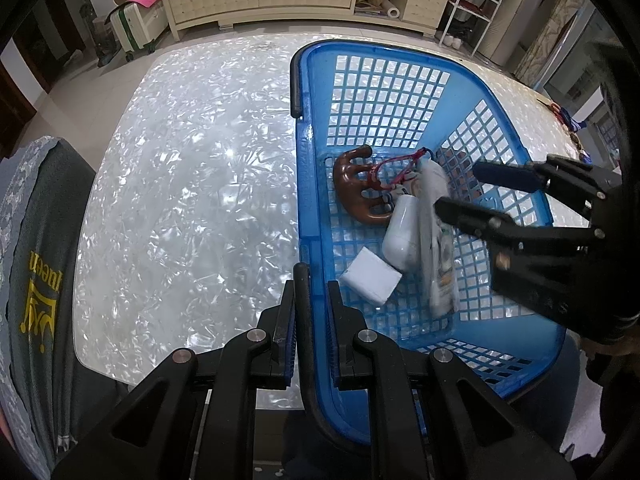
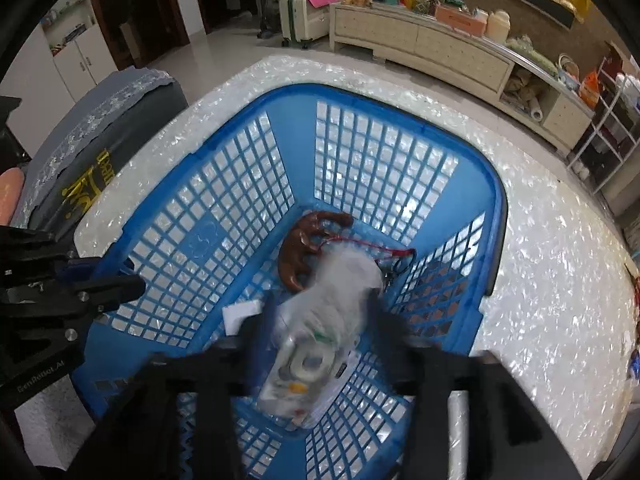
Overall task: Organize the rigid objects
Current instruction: 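Carry the white remote with the right tool and release it into the basket, then move the right tool to the brown checkered case and grasp it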
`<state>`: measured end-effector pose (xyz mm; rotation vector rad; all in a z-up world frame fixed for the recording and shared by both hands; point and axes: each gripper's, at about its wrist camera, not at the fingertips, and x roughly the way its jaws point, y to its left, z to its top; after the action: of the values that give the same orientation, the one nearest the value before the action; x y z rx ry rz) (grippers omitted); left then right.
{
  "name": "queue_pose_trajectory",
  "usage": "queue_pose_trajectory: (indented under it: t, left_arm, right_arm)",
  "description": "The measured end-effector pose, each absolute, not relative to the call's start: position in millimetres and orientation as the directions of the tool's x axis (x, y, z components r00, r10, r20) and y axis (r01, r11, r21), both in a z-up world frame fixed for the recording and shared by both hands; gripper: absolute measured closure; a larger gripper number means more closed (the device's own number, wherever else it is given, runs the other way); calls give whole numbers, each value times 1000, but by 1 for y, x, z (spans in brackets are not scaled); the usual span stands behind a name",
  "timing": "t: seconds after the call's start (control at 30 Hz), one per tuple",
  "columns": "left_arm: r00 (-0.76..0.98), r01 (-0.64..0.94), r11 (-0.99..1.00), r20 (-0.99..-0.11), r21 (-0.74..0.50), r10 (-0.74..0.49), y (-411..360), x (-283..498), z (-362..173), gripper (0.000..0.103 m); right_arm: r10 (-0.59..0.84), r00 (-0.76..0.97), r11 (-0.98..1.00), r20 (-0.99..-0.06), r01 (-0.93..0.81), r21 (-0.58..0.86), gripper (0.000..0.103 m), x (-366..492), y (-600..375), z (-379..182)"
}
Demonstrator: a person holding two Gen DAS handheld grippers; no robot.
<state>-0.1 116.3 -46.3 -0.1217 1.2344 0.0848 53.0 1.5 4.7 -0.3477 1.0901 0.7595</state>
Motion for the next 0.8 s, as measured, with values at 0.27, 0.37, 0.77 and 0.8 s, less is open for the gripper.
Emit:
queue_pose_trajectory:
  t: [0.27, 0.37, 0.77, 0.8]
  left_arm:
    - [326, -131, 990, -945, -45, 0, 115, -1, -46, 88]
    - [326, -133, 990, -945, -46, 0, 115, 0, -47, 89]
    - [326, -132, 990, -945, -41, 5, 115, -1, -47, 89]
    - [326, -132, 990, -945, -40, 5, 115, -1, -47, 89]
  right_arm:
    - [390, 259, 690, -884, -718, 94, 0, 53, -2, 24]
    - [368, 289, 678, -884, -734, 43, 0, 54, -5, 31]
    - [359, 369, 761, -857, -648, 40, 0, 96, -71, 67]
    - [353, 373, 772, -858, -634, 42, 0, 102, -79, 67]
